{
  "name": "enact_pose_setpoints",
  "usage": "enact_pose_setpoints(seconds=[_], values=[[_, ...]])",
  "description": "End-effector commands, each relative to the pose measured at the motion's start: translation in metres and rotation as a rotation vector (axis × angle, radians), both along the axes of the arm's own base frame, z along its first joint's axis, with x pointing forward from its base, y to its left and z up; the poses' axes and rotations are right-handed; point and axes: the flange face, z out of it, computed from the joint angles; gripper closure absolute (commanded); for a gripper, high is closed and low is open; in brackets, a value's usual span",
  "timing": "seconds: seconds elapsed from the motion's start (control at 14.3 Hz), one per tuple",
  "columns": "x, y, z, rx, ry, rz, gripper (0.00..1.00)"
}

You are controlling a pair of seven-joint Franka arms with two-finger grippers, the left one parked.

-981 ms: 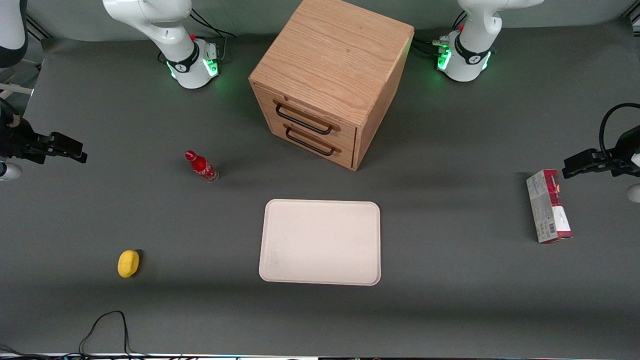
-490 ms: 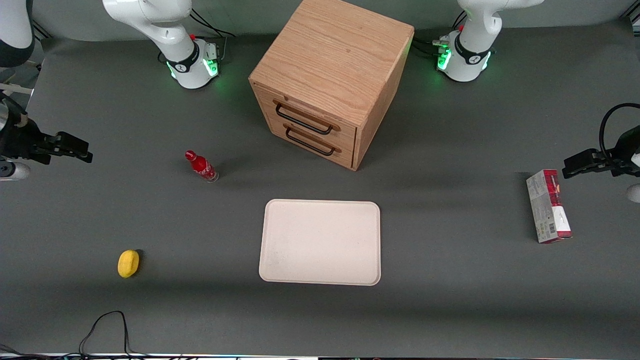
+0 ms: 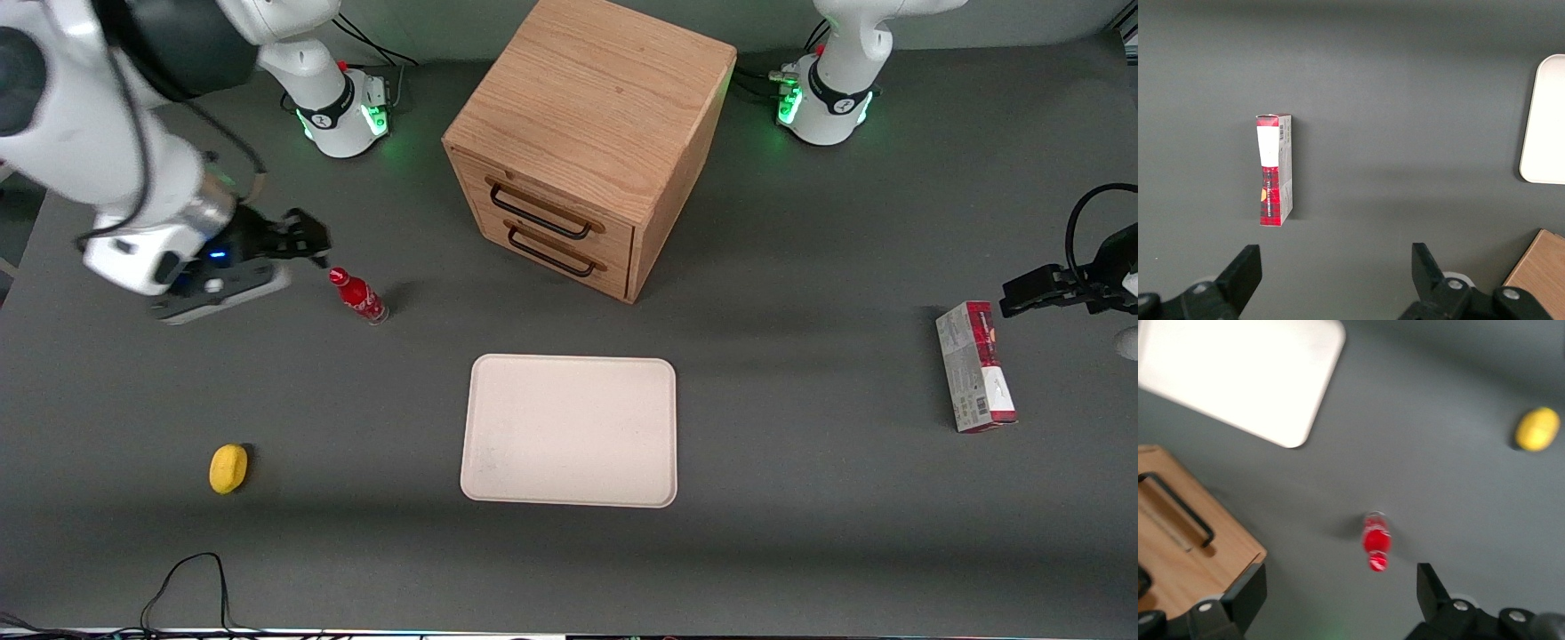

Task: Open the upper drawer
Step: 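Move the right gripper toward the upper drawer's black handle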

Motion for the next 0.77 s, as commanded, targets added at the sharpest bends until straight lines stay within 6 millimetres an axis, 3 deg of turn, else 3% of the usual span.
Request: enact_pose_setpoints(seconds=[0.0,0.35,0.7], values=[[-0.008,0.069,-0.016,0.006,0.028,0.096,0.00],[-0.049,0.167,-0.039,-0.006,0.040,0.263,0.00],[-0.083,0.211,-0.040,0.000,0.031,0.353,0.00]])
